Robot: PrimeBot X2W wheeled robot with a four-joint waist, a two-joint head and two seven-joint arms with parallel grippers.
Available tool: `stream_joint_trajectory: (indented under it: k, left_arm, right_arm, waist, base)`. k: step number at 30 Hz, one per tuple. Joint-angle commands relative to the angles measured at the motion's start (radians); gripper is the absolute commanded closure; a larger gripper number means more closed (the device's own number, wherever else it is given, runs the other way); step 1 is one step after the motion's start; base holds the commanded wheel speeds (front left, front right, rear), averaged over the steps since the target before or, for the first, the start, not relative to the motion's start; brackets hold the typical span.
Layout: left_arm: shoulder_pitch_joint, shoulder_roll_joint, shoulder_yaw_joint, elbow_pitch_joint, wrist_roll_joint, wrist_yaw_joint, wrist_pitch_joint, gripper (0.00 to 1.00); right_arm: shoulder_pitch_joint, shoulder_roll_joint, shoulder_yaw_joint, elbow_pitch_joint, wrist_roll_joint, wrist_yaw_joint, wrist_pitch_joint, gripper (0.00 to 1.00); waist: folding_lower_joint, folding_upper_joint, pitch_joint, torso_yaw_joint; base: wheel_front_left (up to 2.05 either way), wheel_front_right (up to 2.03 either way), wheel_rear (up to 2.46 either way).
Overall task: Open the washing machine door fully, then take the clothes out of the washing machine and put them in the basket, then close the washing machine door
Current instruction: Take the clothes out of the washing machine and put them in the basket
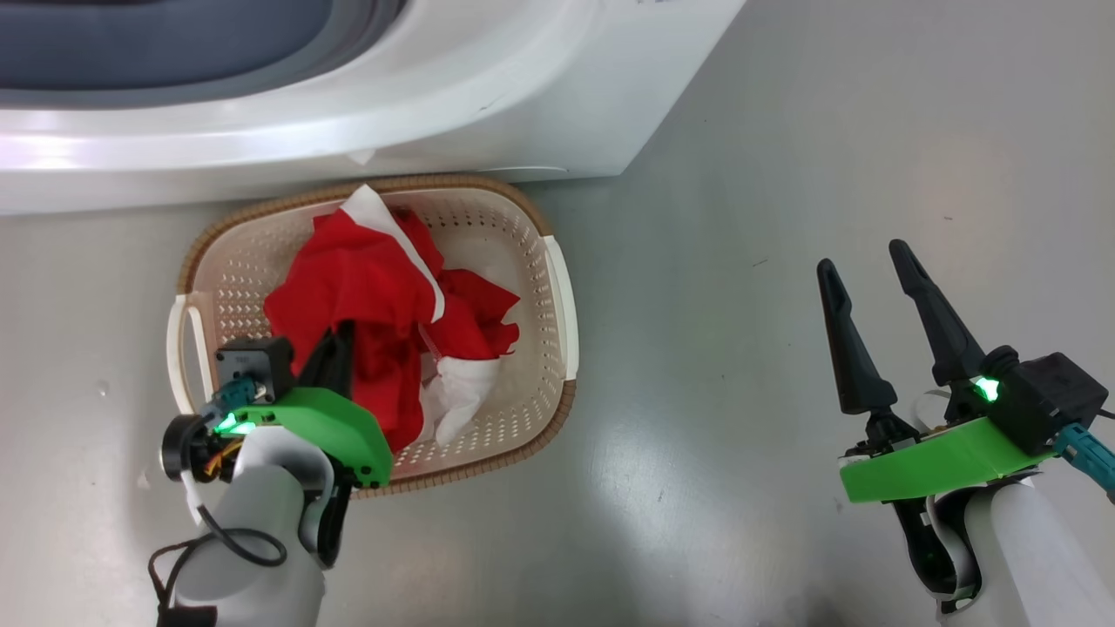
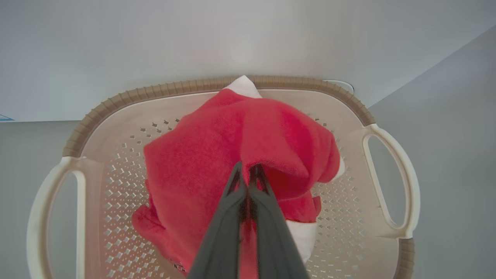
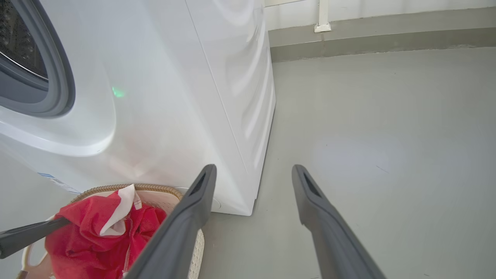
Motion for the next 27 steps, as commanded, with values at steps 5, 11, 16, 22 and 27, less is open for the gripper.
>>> stream_joint_trajectory:
  k: [5, 11, 16, 22, 27]
  left_arm:
    - [-0.016, 0.025, 0.02, 0.056, 0.008, -0.016, -0.005, 0.72]
    - [-0.012, 0.025, 0.022, 0.062, 0.001, -0.022, -0.005, 0.0]
    - [0.004, 0.025, 0.022, 0.044, -0.006, -0.027, -0.005, 0.0]
    - [0.041, 0.025, 0.035, 0.008, -0.009, -0.027, -0.005, 0.0]
    - [0.087, 0.025, 0.062, -0.028, 0.002, -0.028, -0.005, 0.0]
  right_arm:
    - [0.003, 0.003, 0.012, -0.023, -0.001, 0.006, -0.006, 0.0]
    - [0.009, 0.004, 0.016, -0.018, -0.001, 0.006, -0.006, 0.0]
    - [0.015, 0.002, 0.018, -0.01, -0.001, 0.006, -0.006, 0.0]
    - [0.03, 0.0, 0.023, 0.002, 0.001, 0.006, -0.006, 0.0]
    - [0.046, -0.003, 0.03, 0.016, 0.004, 0.006, -0.006, 0.0]
  waist:
    - [0.0, 0.0, 0.004, 0.001]
    - [0.0, 0.0, -0.011, 0.005]
    - [0.0, 0.0, -0.034, 0.012]
    - [0.0, 0.0, -0.086, 0.017]
    - [0.0, 0.0, -0.146, 0.022]
  base:
    - [0.0, 0.0, 0.0]
    - [0.0, 0.0, 0.0]
    - [0.0, 0.0, 0.0]
    - [0.0, 0.0, 0.0]
    - [0.0, 0.0, 0.0]
